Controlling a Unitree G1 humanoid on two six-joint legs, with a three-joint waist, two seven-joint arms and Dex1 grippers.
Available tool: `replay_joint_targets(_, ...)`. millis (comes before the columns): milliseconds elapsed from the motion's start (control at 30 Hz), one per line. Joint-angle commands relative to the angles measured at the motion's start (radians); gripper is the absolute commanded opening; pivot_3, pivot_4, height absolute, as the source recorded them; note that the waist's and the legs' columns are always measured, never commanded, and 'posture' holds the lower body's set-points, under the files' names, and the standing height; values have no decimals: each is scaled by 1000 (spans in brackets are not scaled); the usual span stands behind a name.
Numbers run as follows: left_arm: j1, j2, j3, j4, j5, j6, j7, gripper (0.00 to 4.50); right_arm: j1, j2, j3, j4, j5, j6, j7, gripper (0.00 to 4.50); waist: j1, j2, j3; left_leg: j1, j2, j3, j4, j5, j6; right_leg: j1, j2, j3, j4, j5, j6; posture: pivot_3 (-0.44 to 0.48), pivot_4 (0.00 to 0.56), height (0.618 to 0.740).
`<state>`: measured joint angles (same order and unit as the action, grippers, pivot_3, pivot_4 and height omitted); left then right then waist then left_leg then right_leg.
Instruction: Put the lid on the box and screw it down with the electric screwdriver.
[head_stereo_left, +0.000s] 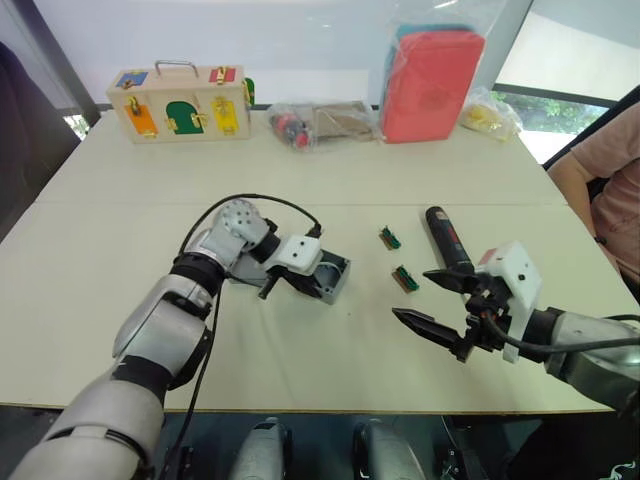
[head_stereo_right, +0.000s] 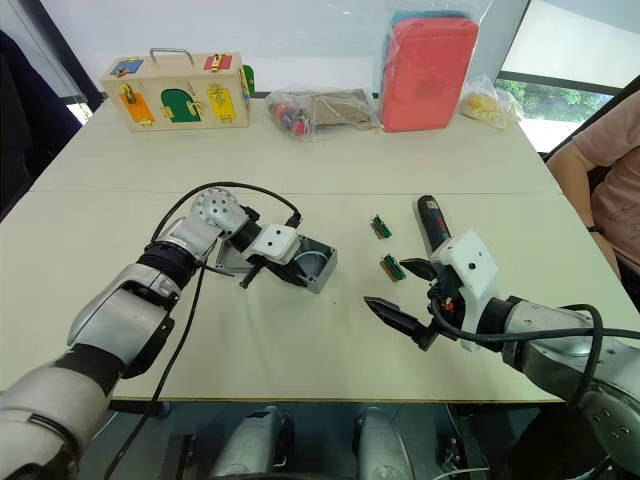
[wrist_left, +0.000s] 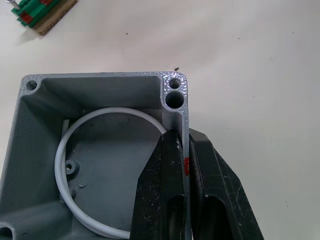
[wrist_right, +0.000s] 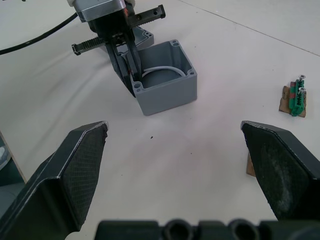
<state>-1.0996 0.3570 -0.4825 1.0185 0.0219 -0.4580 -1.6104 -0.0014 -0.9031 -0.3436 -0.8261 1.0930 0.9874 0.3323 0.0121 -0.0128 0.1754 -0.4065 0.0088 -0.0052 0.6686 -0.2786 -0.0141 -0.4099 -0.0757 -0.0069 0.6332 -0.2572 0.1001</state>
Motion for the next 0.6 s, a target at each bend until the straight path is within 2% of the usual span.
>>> replay_joint_targets(33, -41, 0, -27, 22, -31, -61, -4, 69, -9, -19, -28, -30, 23, -15, -2, 4500, 0, 0, 0, 0, 0, 0, 0, 0, 0, 0, 0, 0, 0, 0, 0, 0, 150, 730)
replay_joint_targets(267, -69, -26, -22, 79, 8, -107, -4, 69, -5, -29, -26, -30, 36, -20, -9, 4500, 1, 0, 0, 0, 0, 0, 0, 0, 0, 0, 0, 0, 0, 0, 0, 0, 150, 730)
replay_joint_targets(367, -81, -19, -13, 75, 2, -79, -4, 902, -6, -28, -20, -35, 39, -21, -14, 4500, 1, 0, 0, 0, 0, 0, 0, 0, 0, 0, 0, 0, 0, 0, 0, 0, 150, 730)
replay_joint_targets(533, -89, 1, 30, 31, -38, -37, -4, 3039, -11, -31, -10, -37, 32, -24, -10, 4500, 0, 0, 0, 0, 0, 0, 0, 0, 0, 0, 0, 0, 0, 0, 0, 0, 150, 730)
replay_joint_targets(567, -93, 14, 42, 5, -58, -17, -4, 3273, -15, -30, -5, -34, 30, -25, -10, 4500, 0, 0, 0, 0, 0, 0, 0, 0, 0, 0, 0, 0, 0, 0, 0, 0, 150, 730)
replay_joint_targets(600, -98, 31, 56, -25, -80, 9, -4, 3743, -20, -30, -2, -31, 30, -25, -8, 4500, -1, 0, 0, 0, 0, 0, 0, 0, 0, 0, 0, 0, 1, 0, 0, 0, 150, 730)
